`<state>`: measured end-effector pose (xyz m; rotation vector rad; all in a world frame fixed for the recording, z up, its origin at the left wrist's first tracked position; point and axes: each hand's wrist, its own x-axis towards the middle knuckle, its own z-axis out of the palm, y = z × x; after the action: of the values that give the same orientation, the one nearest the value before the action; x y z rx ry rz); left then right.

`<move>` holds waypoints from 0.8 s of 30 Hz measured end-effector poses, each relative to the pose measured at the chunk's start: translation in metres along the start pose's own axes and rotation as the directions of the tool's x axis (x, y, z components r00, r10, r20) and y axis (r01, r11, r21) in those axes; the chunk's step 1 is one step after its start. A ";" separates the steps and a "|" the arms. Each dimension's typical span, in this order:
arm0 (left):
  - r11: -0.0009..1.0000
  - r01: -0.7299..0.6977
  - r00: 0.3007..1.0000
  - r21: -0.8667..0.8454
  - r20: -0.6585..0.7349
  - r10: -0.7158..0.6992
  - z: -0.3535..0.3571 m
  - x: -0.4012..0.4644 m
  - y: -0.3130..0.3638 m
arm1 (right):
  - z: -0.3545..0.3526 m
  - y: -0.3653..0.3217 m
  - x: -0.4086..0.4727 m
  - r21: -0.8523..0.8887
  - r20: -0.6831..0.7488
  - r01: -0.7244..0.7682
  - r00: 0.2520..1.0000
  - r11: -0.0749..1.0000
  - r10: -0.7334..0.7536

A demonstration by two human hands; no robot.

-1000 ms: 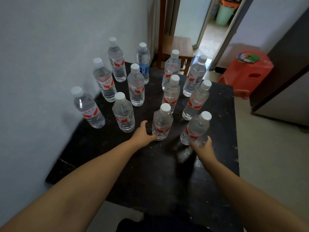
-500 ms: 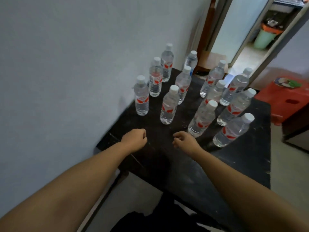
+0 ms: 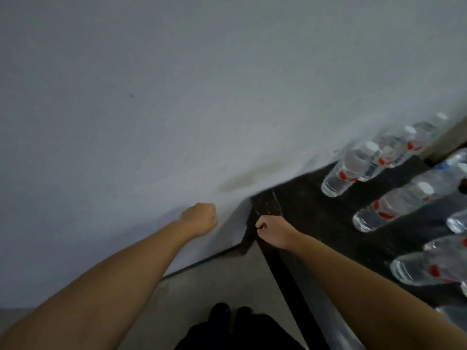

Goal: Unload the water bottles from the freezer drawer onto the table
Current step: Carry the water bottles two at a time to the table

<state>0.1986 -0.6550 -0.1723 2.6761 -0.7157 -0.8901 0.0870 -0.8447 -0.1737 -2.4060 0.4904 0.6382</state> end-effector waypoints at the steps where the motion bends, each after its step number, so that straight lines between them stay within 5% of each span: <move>1: 0.997 0.053 0.998 -0.054 -0.021 -0.054 0.001 -0.009 -0.017 | 0.002 -0.012 0.008 -0.047 0.058 0.045 0.997 0.998 -0.043; 9: 0.863 0.365 0.888 -0.348 -0.149 -0.436 0.037 -0.093 -0.076 | 0.034 -0.077 0.044 -0.328 0.354 0.412 0.888 0.850 -0.294; 18: 0.534 0.609 0.599 -0.586 -0.101 -0.795 0.118 -0.214 -0.080 | 0.110 -0.149 0.009 -0.369 0.616 0.763 0.628 0.531 -0.475; 24: 0.289 0.651 0.385 -0.702 -0.024 -0.923 0.171 -0.300 -0.072 | 0.166 -0.182 -0.053 -0.327 0.724 0.889 0.454 0.322 -0.519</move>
<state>-0.0880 -0.4495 -0.1829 2.3186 1.0667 -0.4543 0.0771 -0.5930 -0.1799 -2.5134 -1.3122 1.0533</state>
